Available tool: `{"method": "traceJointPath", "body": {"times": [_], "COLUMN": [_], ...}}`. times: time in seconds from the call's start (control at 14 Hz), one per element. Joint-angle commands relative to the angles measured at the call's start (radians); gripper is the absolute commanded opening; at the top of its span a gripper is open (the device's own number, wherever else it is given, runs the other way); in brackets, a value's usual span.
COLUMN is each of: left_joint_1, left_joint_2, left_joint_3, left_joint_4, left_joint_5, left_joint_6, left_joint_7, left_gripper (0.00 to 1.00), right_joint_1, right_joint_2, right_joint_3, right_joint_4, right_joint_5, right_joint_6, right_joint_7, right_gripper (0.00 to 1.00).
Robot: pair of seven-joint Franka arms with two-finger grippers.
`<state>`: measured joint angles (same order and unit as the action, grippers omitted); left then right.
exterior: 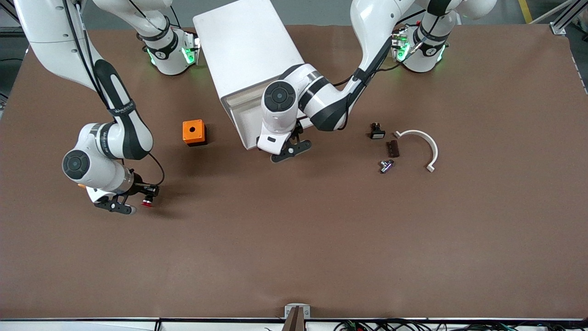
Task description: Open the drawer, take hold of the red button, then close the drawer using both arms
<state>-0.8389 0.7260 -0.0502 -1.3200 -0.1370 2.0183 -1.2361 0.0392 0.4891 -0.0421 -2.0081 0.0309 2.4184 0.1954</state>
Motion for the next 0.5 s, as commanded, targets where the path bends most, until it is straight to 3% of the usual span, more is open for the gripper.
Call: {"method": "traceJointPath", "body": {"times": [0.0,0.43], "left_joint_1": [-0.022,-0.042], "left_joint_2": [-0.01,-0.01], "left_joint_3": [-0.002,-0.01], "left_joint_4": [-0.018,-0.039], "left_joint_5": [0.007,0.007], "left_joint_6": [-0.001,-0.001], "left_joint_7": [-0.008,-0.006], "left_gripper": [1.0,1.0], "right_joint_1": [-0.057,-0.182], "right_joint_2": [-0.072,-0.13], "right_joint_3": [0.005,0.004], "right_joint_4": [-0.055,-0.116], "right_joint_5": [-0.089,-0.103], "right_joint_6": [-0.031,-0.045], "right_joint_7": [-0.03,-0.168], "right_gripper": [0.0,0.0]}}
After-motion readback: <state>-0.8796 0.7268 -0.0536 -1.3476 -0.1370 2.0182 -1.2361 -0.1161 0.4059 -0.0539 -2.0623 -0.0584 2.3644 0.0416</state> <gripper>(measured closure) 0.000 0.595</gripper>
